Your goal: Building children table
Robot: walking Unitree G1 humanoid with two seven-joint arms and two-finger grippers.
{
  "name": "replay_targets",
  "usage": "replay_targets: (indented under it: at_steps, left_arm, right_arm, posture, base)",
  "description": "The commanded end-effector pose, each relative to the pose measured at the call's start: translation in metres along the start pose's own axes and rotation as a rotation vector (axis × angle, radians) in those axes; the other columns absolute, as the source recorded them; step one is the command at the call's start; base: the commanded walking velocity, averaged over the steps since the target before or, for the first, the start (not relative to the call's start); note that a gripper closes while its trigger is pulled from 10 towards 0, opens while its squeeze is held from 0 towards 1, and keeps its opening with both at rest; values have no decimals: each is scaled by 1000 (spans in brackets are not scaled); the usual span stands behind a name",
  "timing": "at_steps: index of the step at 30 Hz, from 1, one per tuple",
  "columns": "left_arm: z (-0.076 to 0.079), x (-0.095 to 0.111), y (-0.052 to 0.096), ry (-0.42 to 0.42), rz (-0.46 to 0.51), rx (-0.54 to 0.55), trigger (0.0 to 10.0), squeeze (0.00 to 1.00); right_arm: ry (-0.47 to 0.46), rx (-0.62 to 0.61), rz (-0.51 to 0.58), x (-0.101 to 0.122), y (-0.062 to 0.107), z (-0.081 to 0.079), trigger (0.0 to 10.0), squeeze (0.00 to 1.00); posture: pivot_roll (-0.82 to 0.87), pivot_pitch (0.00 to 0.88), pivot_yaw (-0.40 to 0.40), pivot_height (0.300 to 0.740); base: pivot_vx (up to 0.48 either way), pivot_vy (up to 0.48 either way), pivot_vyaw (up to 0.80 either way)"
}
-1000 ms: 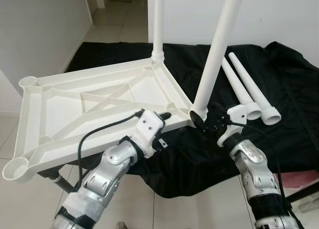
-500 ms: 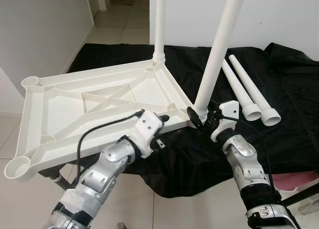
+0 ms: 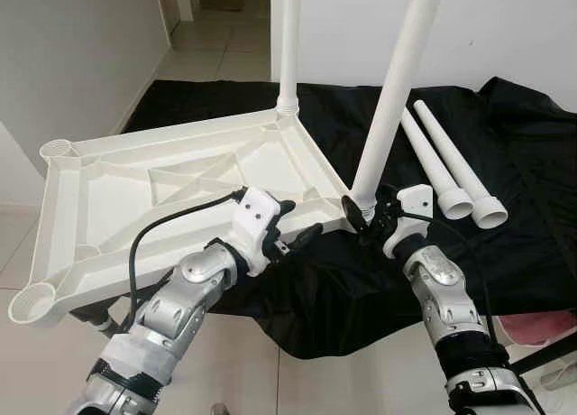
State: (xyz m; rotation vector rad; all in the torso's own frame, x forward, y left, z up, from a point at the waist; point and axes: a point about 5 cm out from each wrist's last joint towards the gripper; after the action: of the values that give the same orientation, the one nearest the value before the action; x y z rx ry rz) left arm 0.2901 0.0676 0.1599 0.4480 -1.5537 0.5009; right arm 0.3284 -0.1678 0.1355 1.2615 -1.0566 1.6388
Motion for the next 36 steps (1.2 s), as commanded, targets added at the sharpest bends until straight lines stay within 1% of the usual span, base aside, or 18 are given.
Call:
replay_targets:
  at_steps: [1,3,5,6,7,8,9,10,13,18,20,25,29,32,34,35,36]
  left_arm:
    - [9,1,2,-14,-22,-212,10000,0]
    - [11,-1,3,-7,-32,-221,10000,0]
    - [16,-3,4,3,-40,-237,10000,0]
    - [16,-3,4,3,-40,-237,10000,0]
    - [20,-3,3,23,-36,-252,10000,0]
    - [26,-3,1,31,-34,-278,10000,0]
    - [26,-3,1,31,-34,-278,10000,0]
    - [33,-3,-2,38,-36,-316,10000,0]
    - [36,-5,-4,46,-38,-340,10000,0]
    - [38,-6,-7,35,-44,-354,10000,0]
    - [39,-4,-7,46,-47,-368,10000,0]
    - [42,-4,-6,34,-50,-387,10000,0]
    - [43,-4,-7,31,-54,-390,10000,0]
    - [42,-3,-8,29,-55,-386,10000,0]
    - [41,-2,-8,25,-59,-388,10000,0]
    - [41,-2,-8,25,-59,-388,10000,0]
    - [41,-2,-7,22,-64,-391,10000,0]
  right_arm:
    - [19,-7,-1,0,-1,3,10000,0]
    - [24,-6,-2,0,-1,5,10000,0]
    - [-11,8,25,1,0,8,10000,0]
    - [-11,8,25,1,0,8,10000,0]
    - [-16,17,32,2,-1,9,10000,0]
    - [-9,24,33,3,-3,10,10000,0]
    - [-9,24,33,3,-3,10,10000,0]
    - [9,42,29,4,-7,12,10000,0]
    - [21,78,27,4,-12,10,10000,0]
    - [18,133,28,3,-16,4,10000,0]
    - [7,194,54,6,-19,0,10000,0]
    - [27,202,39,7,-22,6,10000,0]
    - [24,216,28,6,-23,8,10000,0]
    - [17,240,16,3,-26,5,10000,0]
    - [8,290,8,3,-31,-2,10000,0]
    - [8,290,8,3,-31,-2,10000,0]
    - [5,317,7,4,-33,-6,10000,0]
  posture:
    - [-51,26,12,740]
    - [-54,18,13,740]
    - [-57,10,11,740]
    - [-57,10,11,740]
    - [-58,9,10,740]
    - [-60,18,11,740]
    - [-60,18,11,740]
    - [-72,23,19,740]
    - [-74,21,23,740]
    - [-67,9,27,740]
    - [-64,7,28,740]
    - [-55,0,19,740]
    - [-49,0,18,740]
    - [-38,0,15,740]
    - [-35,0,16,740]
    - [-35,0,16,740]
    - [-34,0,15,740]
  base:
    - [0,0,0]
    - [0,0,0]
    - [0,0,0]
    - [0,0,0]
    - [0,0,0]
    - [0,0,0]
    - [0,0,0]
    - [0,0,0]
    - [0,0,0]
    - [0,0,0]
    - [0,0,0]
    - [0,0,0]
    - [0,0,0]
    - [0,0,0]
    - [0,0,0]
    - [0,0,0]
    - [0,0,0]
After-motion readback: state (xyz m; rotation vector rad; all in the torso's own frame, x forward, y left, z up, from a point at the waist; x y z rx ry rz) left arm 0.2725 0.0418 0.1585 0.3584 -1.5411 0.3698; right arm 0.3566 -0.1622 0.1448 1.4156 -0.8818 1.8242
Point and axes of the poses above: a point about 5 cm out from each wrist's last joint towards the gripper, its own y axis pointing back from the gripper into the wrist, its own x axis along the axis of the wrist's last joint, z = x × y, and after that the axes turned 4 degrees about y, right-handed
